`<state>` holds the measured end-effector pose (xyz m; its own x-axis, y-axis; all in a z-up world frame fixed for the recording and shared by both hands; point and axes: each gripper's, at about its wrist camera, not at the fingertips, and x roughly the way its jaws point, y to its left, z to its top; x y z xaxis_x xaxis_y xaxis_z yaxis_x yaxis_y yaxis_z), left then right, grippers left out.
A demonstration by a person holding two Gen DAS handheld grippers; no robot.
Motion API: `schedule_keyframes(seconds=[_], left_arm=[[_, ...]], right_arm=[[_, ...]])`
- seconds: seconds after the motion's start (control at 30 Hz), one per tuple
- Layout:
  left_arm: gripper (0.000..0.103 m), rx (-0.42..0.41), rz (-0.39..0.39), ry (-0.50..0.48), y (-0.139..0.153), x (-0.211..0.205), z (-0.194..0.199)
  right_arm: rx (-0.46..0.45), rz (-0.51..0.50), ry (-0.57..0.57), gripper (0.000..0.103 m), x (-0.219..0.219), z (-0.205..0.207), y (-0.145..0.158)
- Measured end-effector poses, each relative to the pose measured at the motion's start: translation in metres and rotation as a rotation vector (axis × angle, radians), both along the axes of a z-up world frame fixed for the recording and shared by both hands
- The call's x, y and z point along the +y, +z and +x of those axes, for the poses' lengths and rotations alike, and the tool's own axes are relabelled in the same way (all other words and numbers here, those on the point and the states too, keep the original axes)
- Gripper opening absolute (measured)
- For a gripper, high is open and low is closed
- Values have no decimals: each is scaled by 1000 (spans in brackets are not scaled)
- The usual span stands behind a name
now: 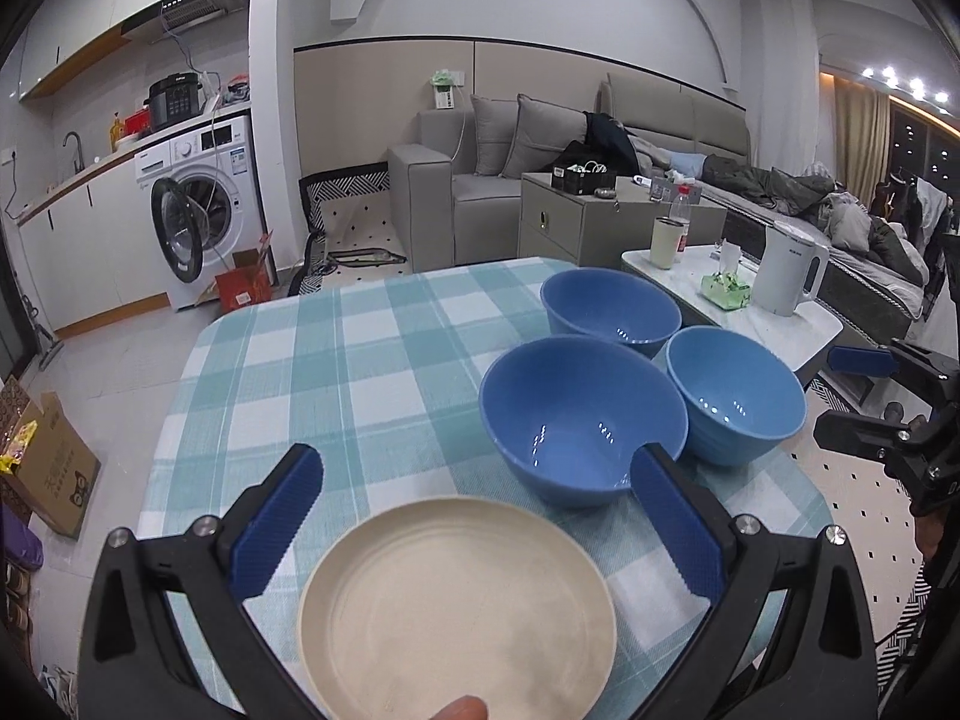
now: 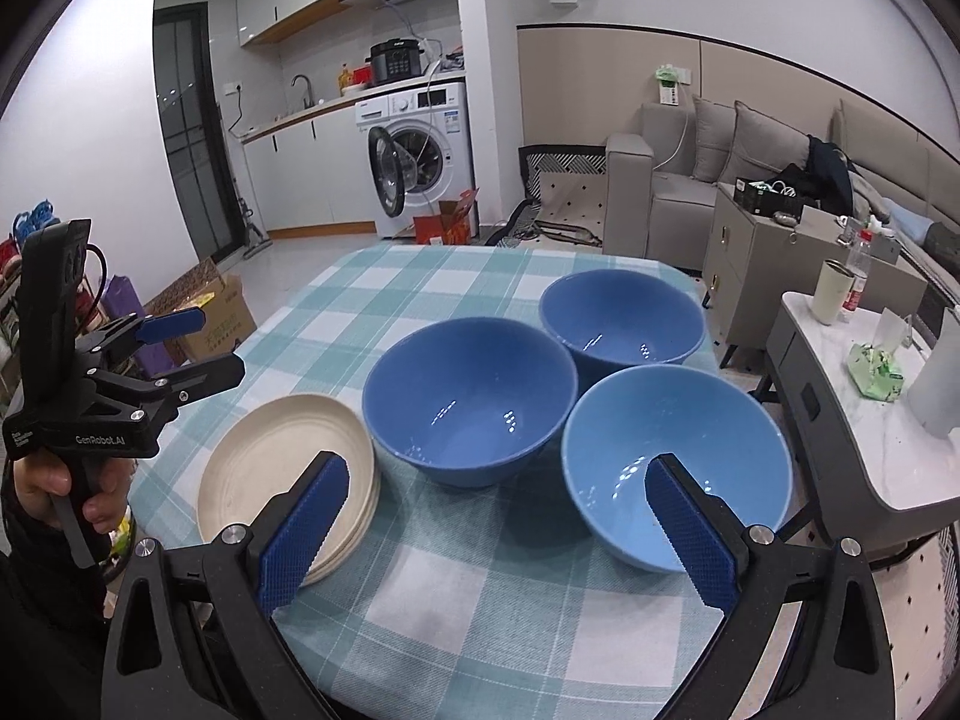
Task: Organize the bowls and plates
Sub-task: 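Move both open tools toward the large dark blue bowl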
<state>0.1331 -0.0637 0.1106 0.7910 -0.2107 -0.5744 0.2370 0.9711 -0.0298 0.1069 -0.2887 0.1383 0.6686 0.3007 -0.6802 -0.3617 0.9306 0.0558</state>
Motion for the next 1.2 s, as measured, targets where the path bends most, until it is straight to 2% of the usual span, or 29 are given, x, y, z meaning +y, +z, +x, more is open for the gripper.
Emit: schedule_keyframes(seconds=[0.53,1.2], left_arm=[[103,-31,-24,-7,23,-12,32],[103,-6,-39,-44,21,-28,82]], right_arm=[[-40,32,-50,101,-25,27,27],[-63,17,-79,102,-30,54,37]])
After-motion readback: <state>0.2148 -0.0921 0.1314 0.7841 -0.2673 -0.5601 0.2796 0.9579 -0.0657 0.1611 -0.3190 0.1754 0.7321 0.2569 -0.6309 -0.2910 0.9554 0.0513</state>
